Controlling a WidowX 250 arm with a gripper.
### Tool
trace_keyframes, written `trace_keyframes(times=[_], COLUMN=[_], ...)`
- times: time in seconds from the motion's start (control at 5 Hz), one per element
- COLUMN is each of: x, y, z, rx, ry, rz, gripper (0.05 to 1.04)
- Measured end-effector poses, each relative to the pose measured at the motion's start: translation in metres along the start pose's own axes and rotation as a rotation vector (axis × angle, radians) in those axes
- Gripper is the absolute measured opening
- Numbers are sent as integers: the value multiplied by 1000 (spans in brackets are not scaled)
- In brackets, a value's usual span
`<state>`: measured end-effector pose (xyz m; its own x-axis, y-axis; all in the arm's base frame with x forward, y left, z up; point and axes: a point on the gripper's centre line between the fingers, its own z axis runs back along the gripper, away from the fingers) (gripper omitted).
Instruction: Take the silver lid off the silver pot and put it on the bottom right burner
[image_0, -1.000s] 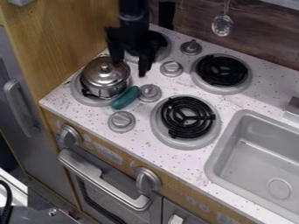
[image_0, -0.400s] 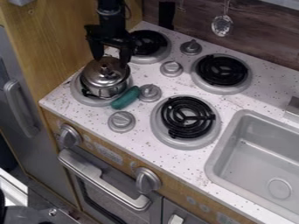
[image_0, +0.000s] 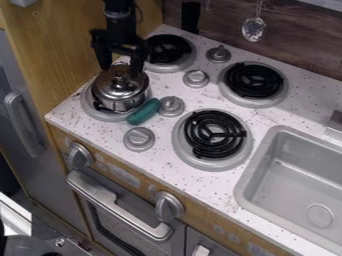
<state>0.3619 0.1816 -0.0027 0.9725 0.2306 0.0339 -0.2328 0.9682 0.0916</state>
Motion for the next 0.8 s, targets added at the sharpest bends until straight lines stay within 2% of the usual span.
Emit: trace_keyframes(times=[0.2,0.4,0.6,0.8], x=[-2,2,3,3], y=[-2,-1,2,3], z=[-12,-13,-13,-12], rx=[-5,-4,-3,-2], ry=[38,27,20,13], rz=[4,20,39,45], gripper=[952,697,385,269])
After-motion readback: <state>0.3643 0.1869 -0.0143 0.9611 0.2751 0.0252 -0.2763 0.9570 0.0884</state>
